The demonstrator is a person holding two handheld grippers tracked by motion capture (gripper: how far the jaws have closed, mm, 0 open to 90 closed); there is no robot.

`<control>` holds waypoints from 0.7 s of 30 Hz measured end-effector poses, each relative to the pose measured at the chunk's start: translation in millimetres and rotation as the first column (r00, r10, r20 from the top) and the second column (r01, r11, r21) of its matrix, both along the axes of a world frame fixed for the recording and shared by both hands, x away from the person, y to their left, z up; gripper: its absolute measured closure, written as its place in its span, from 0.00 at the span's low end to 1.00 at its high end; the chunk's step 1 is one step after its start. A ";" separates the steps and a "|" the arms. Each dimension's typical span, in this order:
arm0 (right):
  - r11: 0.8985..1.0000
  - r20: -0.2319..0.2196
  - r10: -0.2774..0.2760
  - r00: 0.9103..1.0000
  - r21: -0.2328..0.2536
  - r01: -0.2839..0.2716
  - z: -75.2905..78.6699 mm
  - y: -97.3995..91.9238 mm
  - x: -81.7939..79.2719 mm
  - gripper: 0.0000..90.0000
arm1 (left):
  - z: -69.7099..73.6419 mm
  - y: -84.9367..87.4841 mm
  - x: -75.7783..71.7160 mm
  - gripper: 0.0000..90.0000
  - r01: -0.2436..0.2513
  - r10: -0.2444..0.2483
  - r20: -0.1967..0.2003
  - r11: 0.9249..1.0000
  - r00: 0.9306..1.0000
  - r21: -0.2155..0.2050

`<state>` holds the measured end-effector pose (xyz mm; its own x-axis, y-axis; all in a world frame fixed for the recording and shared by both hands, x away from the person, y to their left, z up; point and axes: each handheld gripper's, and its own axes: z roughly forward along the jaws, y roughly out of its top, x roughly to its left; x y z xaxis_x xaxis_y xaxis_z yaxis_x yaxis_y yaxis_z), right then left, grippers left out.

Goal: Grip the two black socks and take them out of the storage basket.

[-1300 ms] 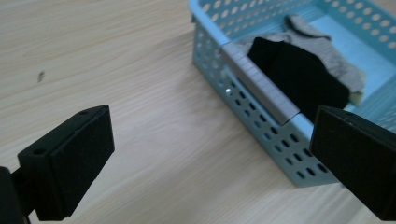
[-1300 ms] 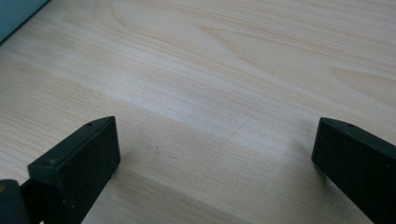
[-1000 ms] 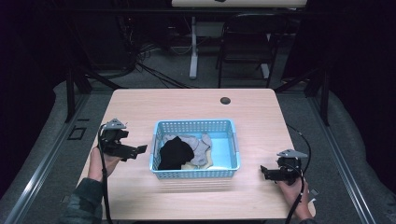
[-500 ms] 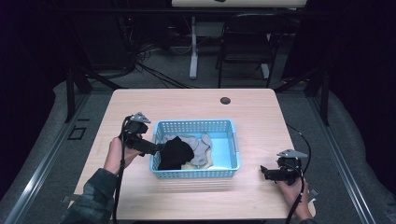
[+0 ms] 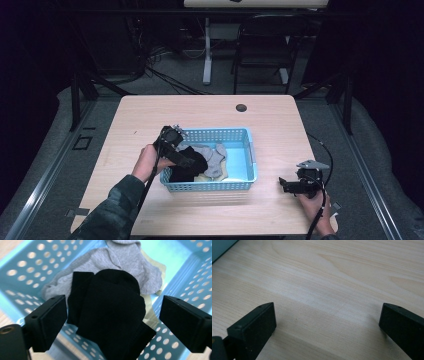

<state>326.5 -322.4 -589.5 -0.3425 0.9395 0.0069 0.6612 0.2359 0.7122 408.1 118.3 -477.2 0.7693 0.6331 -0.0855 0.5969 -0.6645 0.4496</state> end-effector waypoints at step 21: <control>1.000 0.002 0.000 1.000 0.001 0.000 -0.1 0.1 -0.1 0.01 | -33.0 -31.0 16.7 0.47 -0.026 0.051 -0.111 0.977 0.993 0.212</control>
